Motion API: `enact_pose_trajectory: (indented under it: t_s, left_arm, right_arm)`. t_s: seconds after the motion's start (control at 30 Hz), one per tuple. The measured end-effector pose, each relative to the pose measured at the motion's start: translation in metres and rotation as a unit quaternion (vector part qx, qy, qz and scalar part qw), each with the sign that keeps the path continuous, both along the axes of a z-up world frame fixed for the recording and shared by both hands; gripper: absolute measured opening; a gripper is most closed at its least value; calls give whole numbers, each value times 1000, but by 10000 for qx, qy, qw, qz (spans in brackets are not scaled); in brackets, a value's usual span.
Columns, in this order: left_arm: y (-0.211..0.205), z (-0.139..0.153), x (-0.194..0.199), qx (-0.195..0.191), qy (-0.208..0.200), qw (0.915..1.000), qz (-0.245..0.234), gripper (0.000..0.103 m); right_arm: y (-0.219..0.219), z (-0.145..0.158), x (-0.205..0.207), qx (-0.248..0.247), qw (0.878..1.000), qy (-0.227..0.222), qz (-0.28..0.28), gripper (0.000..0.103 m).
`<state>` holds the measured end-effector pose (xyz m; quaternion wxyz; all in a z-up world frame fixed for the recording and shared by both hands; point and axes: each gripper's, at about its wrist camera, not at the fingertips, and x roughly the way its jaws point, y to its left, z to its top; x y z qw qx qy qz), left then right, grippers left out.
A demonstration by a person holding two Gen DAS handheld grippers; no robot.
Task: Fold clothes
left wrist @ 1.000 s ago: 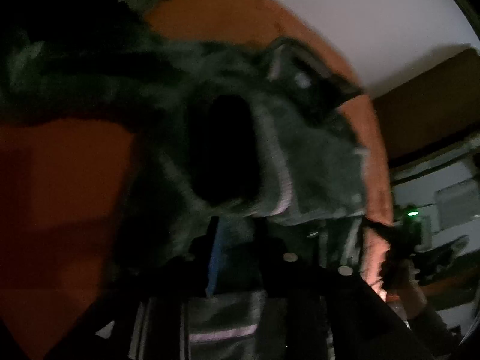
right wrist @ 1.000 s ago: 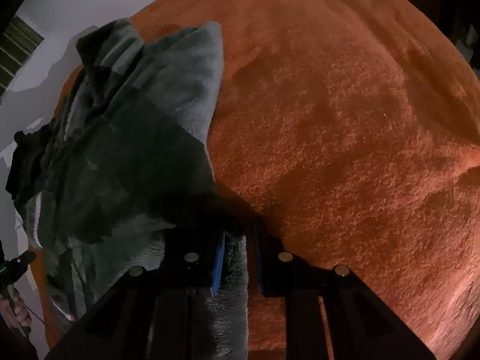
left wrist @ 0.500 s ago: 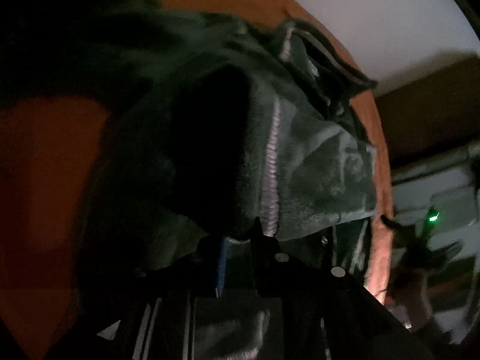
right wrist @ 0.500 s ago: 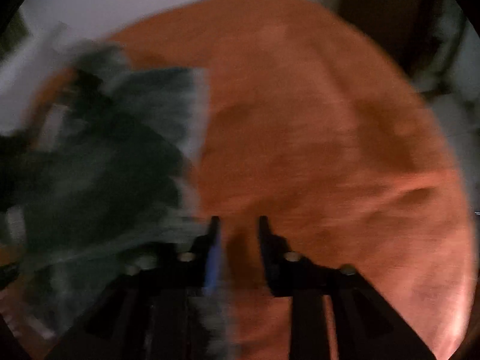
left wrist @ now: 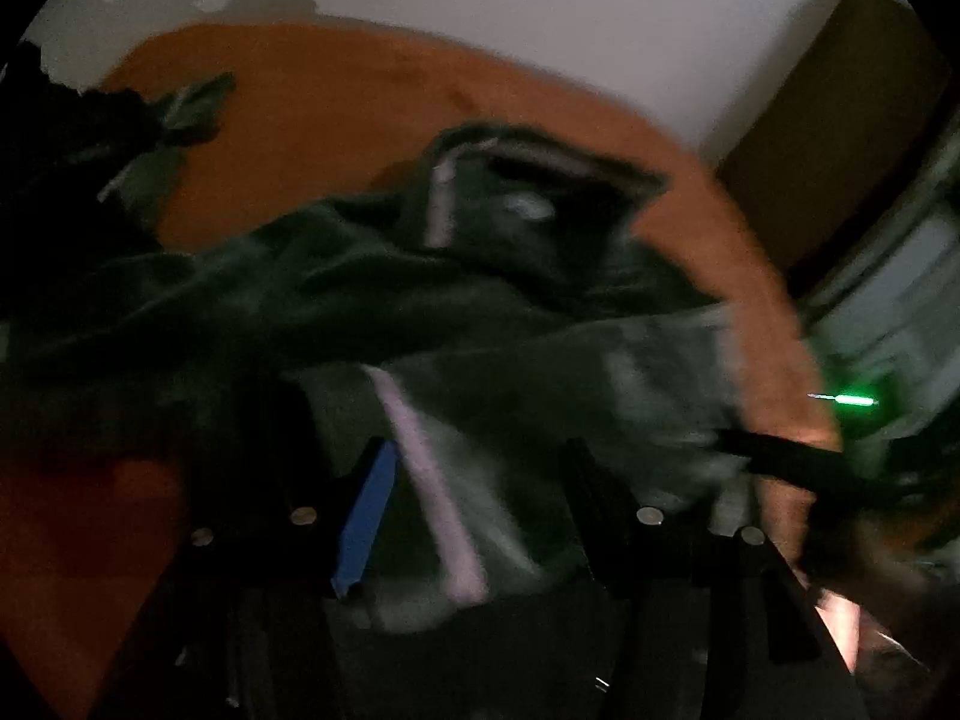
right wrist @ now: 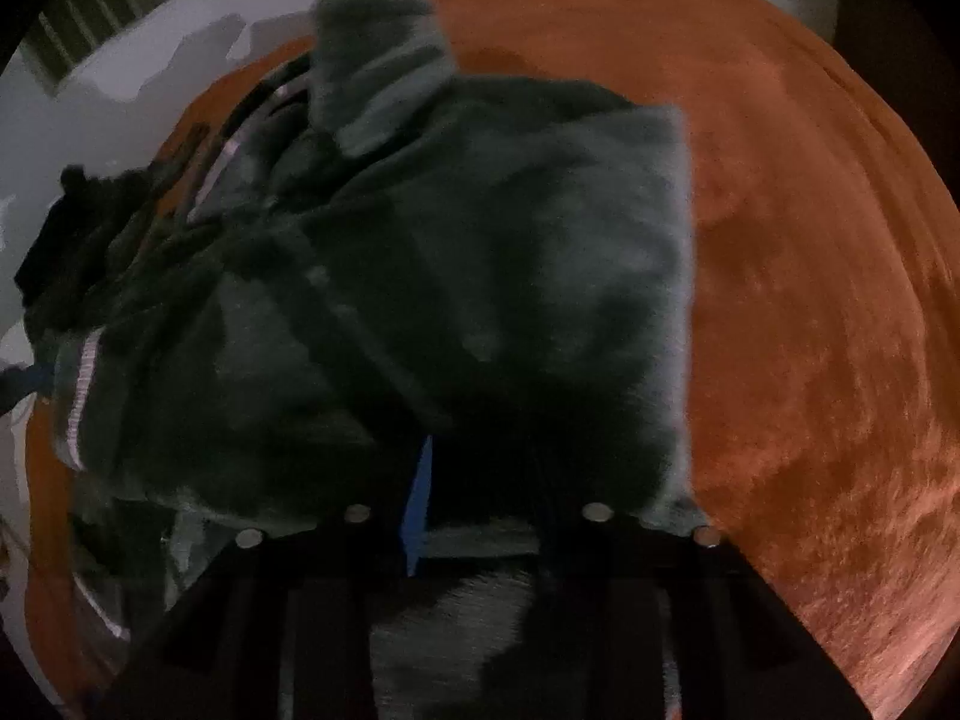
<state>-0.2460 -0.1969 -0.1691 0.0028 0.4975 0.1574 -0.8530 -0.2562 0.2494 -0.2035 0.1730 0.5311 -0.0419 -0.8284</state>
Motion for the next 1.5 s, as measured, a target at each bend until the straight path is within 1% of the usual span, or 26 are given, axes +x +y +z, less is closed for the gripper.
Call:
enact_pose_trajectory:
  t_s: [0.07, 0.13, 0.2, 0.27, 0.37, 0.43, 0.47, 0.5, 0.6, 0.63, 0.67, 0.73, 0.77, 0.8, 0.83, 0.9, 0.93, 0.97, 1.0, 1.1, 1.2, 1.3, 1.33, 1.43, 1.47, 1.5]
  left_arm:
    - [-15, -27, -5, 57, -294, 9992, 276, 58]
    - [-32, -38, 4, 384, -213, 9980, 456, 58]
    - [-47, -36, 16, 786, -20, 9955, 538, 58]
    - [-63, -26, 27, 1025, 21, 9924, 674, 58]
    - [-98, 16, 59, 1401, 571, 9834, 1000, 58]
    - [-126, 40, 88, 1385, 915, 9772, 1321, 60]
    - [-143, 51, 105, 1352, 1080, 9732, 1518, 66]
    - [-157, 56, 118, 1322, 1160, 9698, 1690, 75]
    - [-216, 56, 162, 1322, 1289, 9511, 2478, 78]
    - [-236, 51, 176, 1349, 1336, 9401, 2832, 78]
    - [-253, 44, 188, 1424, 1368, 9256, 3230, 78]
    - [-285, 24, 211, 1877, 1402, 8883, 3950, 78]
    - [-301, 7, 221, 2354, 1417, 8626, 4247, 78]
    - [-309, -8, 225, 2706, 1413, 8436, 4417, 78]
    - [-315, -21, 229, 2902, 1380, 8289, 4579, 78]
    - [-323, -39, 231, 2984, 1278, 8119, 4852, 78]
    - [-329, -53, 232, 3043, 1212, 7987, 5048, 78]
    - [-332, -60, 234, 3130, 1213, 7892, 5143, 78]
    - [-335, -68, 235, 3323, 1269, 7746, 5229, 77]
    - [-343, -75, 231, 3616, 1564, 7510, 5299, 78]
    - [-348, -62, 222, 3473, 1775, 7593, 5209, 78]
    - [-359, -51, 198, 3448, 1844, 7823, 4849, 78]
    - [-363, -50, 190, 3419, 1801, 7863, 4821, 78]
    - [-376, -57, 173, 3159, 1709, 7852, 5044, 73]
    - [-377, -57, 172, 2984, 1694, 7823, 5199, 42]
    - [-373, -53, 170, 2761, 1614, 7825, 5342, 4]
  right_arm:
    - [15, -1, -1, -100, 9997, -3, -207, 21]
    - [21, 3, 0, -139, 9999, -44, -89, 21]
    - [27, 6, 0, -178, 9998, -86, 28, 21]
    - [28, 12, 0, -146, 9998, -30, 124, 21]
    - [34, 23, 6, -236, 9997, 23, -24, 21]
    - [40, 25, 7, -427, 9989, -56, -204, 21]
    - [43, 26, 8, -507, 9983, -102, -276, 21]
    - [46, 27, 9, -575, 9976, -162, -348, 21]
    - [55, 33, 14, -747, 9957, -289, -463, 21]
    - [50, 35, 12, -753, 9958, -281, -444, 21]
    - [43, 38, 12, -711, 9963, -260, -396, 21]
    - [39, 40, 16, -617, 9973, -231, -314, 21]
    - [38, 41, 19, -553, 9979, -225, -264, 21]
    - [38, 41, 21, -515, 9981, -221, -243, 21]
    - [38, 42, 23, -481, 9983, -222, -226, 21]
    - [40, 40, 25, -455, 9984, -258, -228, 21]
    - [40, 39, 26, -442, 9984, -276, -229, 21]
    - [41, 37, 28, -429, 9984, -295, -230, 21]
    - [41, 35, 28, -420, 9983, -321, -234, 21]
    - [41, 27, 27, -378, 9981, -428, -249, 21]
    - [40, 20, 27, -411, 9977, -480, -253, 21]
    - [39, 14, 28, -444, 9973, -531, -255, 21]
    - [38, 11, 30, -456, 9972, -544, -241, 21]
    - [36, 1, 36, -457, 9963, -685, -237, 25]
    - [35, -2, 38, -456, 9960, -724, -244, 25]
    - [35, 0, 39, -395, 9966, -667, -276, 25]
